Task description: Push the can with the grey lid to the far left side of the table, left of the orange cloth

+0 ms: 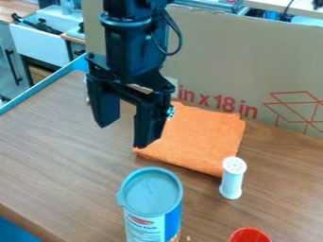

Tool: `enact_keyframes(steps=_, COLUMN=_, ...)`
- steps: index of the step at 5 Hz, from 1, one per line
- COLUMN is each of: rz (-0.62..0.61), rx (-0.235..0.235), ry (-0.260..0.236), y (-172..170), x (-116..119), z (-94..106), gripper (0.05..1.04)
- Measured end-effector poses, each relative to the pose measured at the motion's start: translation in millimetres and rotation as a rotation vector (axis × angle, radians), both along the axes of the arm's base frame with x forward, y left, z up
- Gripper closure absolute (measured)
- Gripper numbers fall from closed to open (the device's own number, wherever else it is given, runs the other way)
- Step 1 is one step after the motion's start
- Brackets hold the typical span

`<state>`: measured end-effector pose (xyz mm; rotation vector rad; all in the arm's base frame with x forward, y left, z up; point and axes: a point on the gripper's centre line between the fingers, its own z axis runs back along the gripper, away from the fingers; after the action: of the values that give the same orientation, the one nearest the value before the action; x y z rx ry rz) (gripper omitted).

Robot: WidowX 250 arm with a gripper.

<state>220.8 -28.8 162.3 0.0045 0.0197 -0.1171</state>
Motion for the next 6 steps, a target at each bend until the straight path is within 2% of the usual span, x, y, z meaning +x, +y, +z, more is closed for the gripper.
enact_keyframes(steps=1, rz=0.003, rx=0.003, ry=0.020, y=-0.9, x=-1.1, z=-4.6, gripper=0.083)
enact_keyframes(steps=3, rz=-0.110, rx=-0.020, ry=0.016, y=-91.3, x=-5.9, z=-9.7, gripper=0.083)
enact_keyframes(steps=4, rz=-0.123, rx=-0.066, ry=0.067, y=-120.5, x=-9.4, z=-40.2, gripper=0.083)
enact_keyframes(steps=5, rz=-0.107, rx=-0.117, ry=0.092, y=-131.8, x=-12.4, z=-66.9, gripper=0.083)
enact_keyframes(steps=6, rz=-0.079, rx=-0.147, ry=0.146, y=-134.2, x=-22.6, z=-84.7, gripper=0.083)
